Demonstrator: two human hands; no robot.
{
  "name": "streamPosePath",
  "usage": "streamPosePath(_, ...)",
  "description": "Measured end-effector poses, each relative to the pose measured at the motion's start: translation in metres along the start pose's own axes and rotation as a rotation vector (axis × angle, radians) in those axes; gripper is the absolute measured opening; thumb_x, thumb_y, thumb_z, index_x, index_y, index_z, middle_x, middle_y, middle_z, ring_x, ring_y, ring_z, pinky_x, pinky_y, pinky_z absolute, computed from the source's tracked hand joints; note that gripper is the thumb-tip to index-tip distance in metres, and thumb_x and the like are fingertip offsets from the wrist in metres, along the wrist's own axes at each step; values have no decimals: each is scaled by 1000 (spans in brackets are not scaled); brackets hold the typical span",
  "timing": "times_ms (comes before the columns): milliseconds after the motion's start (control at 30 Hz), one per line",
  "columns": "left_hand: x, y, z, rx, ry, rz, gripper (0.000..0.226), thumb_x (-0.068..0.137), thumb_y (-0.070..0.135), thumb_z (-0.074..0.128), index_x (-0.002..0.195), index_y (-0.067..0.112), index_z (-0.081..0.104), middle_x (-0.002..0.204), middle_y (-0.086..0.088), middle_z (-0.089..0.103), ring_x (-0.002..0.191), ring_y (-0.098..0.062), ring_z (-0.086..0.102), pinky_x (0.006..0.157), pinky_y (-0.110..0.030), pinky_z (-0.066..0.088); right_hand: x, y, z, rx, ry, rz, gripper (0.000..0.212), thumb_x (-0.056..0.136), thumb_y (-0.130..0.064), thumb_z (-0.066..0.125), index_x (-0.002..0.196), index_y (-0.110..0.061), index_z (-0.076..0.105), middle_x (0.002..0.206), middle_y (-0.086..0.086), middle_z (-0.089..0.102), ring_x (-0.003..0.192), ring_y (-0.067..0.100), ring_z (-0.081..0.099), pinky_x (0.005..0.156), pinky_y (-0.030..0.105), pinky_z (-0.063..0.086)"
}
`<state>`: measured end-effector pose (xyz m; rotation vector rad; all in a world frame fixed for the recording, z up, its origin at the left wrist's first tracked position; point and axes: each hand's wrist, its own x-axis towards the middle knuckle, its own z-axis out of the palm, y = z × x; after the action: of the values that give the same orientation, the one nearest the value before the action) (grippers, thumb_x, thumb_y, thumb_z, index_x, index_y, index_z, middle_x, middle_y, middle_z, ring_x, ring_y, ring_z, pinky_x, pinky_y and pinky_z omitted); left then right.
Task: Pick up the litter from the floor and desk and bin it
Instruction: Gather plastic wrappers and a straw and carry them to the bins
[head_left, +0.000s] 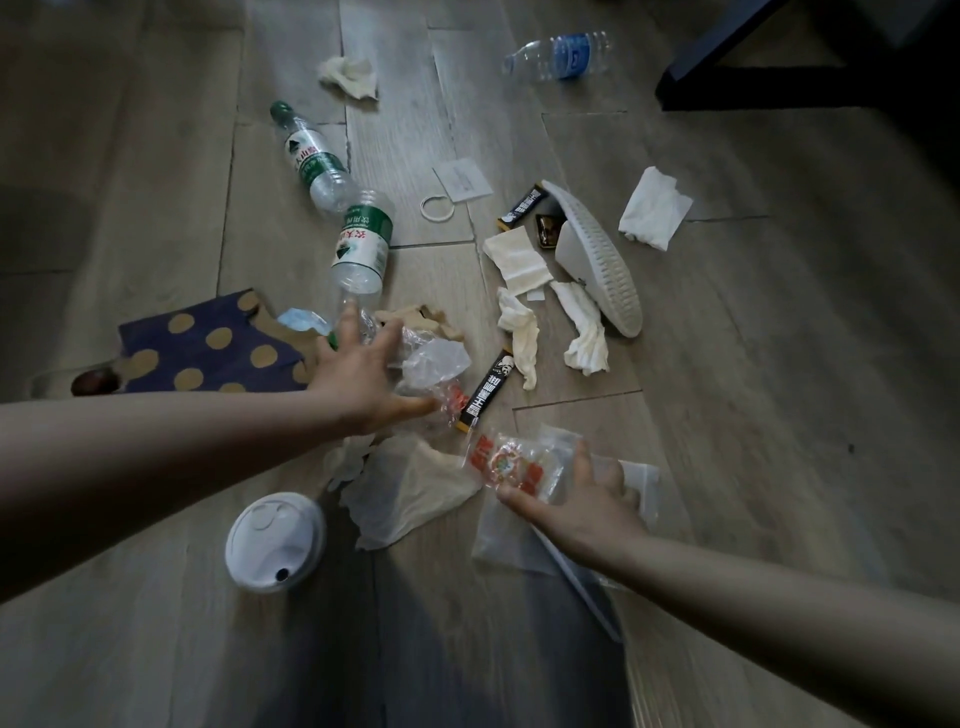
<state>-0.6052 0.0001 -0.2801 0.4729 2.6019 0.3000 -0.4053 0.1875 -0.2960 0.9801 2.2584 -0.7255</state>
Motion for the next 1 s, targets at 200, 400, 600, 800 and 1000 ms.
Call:
streamPosePath(200, 14, 4, -12, 41, 12, -20, 119, 59, 75, 69, 150, 37, 3, 155, -5, -28, 140, -51, -12, 113, -63, 13, 0, -6, 9, -219, 26, -163, 115, 68, -82, 53, 149, -37, -14, 159, 7, -15, 145, 41, -7, 114, 59, 17)
streamPosePath(400, 29, 9, -18, 130, 10, 18, 119, 62, 74, 66, 152, 32, 1, 156, -15, -25, 139, -51, -18, 115, -59, -3, 1, -6, 11, -310, 68, -198, 110, 72, -73, 60, 150, -36, -9, 160, 7, -14, 145, 40, -8, 113, 59, 16)
streamPosePath(600, 35, 17, -14, 127, 0, -4, 95, 64, 65, 73, 140, 25, 31, 155, -20, -22, 139, -56, -6, 116, -61, 4, 3, -6, 5, -291, 96, -251, 104, 73, -65, 66, 151, -34, 3, 160, 6, -4, 146, 37, 0, 114, 56, 20)
streamPosePath(800, 33, 14, -8, 115, 3, -6, 75, 68, 58, 75, 124, 20, 42, 153, -13, -30, 127, -59, 31, 105, -51, 36, 6, -5, -4, -231, 147, -288, 110, 70, -56, 74, 152, -28, 5, 159, 3, 7, 145, 30, 7, 114, 51, 26)
streamPosePath(1000, 31, 8, -12, 131, 50, 36, 63, 69, 54, 76, 113, 19, 47, 155, -13, -26, 109, -46, 54, 95, -45, 46, 12, -5, -8, -222, 116, -289, 117, 70, -54, 76, 152, -32, -3, 160, 2, 1, 146, 31, 3, 114, 52, 25)
